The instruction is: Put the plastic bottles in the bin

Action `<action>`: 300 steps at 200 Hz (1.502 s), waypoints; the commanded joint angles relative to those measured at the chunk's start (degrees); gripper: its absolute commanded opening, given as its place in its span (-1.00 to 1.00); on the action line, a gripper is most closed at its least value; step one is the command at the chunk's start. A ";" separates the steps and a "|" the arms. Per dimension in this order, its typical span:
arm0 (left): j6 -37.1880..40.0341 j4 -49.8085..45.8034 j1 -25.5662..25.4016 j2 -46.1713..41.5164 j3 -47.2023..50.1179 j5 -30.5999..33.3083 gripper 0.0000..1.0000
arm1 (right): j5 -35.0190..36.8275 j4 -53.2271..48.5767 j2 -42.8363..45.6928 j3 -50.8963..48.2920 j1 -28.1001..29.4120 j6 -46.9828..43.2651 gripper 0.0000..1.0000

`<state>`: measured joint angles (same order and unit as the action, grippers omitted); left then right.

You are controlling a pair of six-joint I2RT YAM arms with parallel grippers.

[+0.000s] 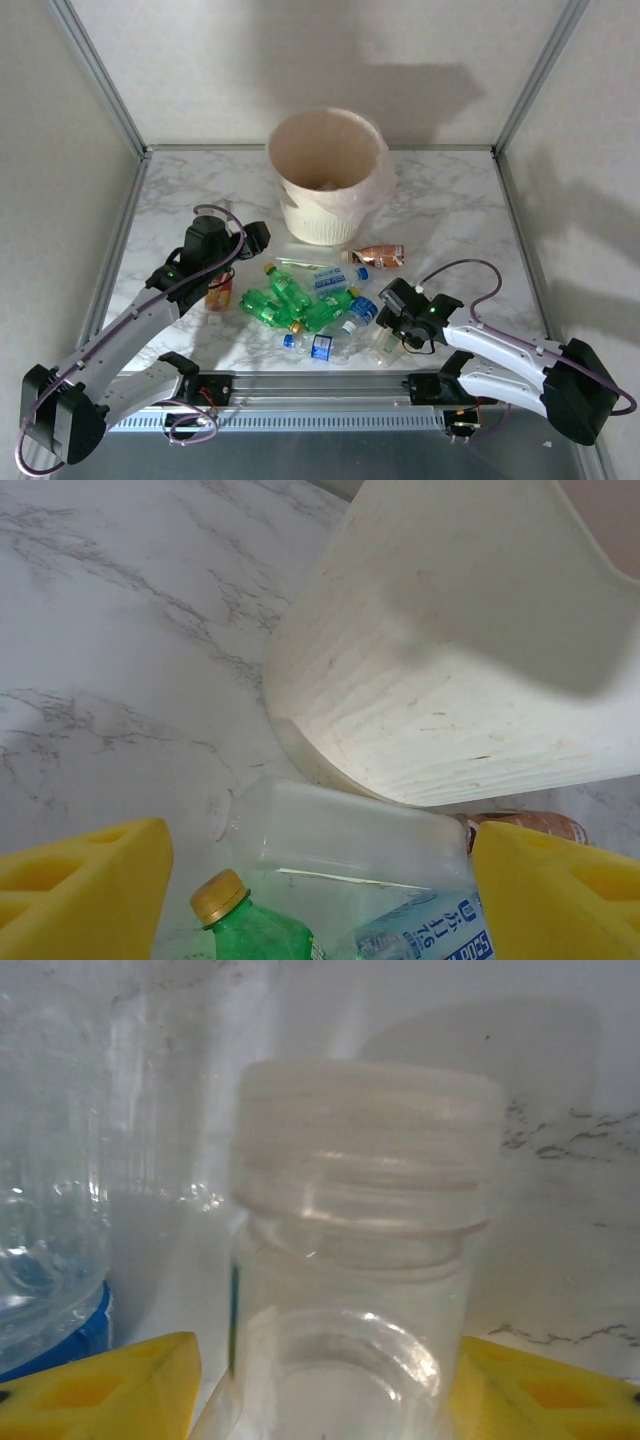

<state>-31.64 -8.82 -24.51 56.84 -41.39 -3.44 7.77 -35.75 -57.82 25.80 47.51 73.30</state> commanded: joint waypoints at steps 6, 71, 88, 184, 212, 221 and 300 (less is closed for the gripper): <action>0.26 0.28 0.78 0.21 0.58 -0.16 0.56 | 0.57 -0.52 -0.38 -1.37 0.55 1.30 0.18; -0.17 0.28 1.04 0.56 0.60 0.23 0.56 | 5.74 -8.43 3.27 3.78 0.56 1.41 -0.01; -0.57 0.04 1.13 0.47 0.59 0.99 0.55 | 8.14 -11.84 4.85 6.96 0.46 1.09 -0.01; -4.40 -2.35 4.74 -1.83 2.25 7.07 0.56 | 21.57 -13.71 -2.87 49.25 -6.89 -21.00 0.01; -4.17 -2.94 5.06 -1.91 2.36 7.26 0.56 | 21.47 -6.17 -10.24 60.59 -7.43 -29.52 0.02; -4.05 -3.00 5.11 -1.95 2.53 7.61 0.57 | 20.79 -3.86 -12.68 63.89 -7.43 -31.69 0.02; -3.34 -6.23 7.46 -0.17 1.85 9.92 0.60 | 11.17 6.40 -33.75 87.04 -14.79 -40.49 0.07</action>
<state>-35.14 -12.34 -18.09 56.10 -39.42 4.38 23.14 -33.58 -87.55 109.19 34.70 36.69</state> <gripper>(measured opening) 0.797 0.535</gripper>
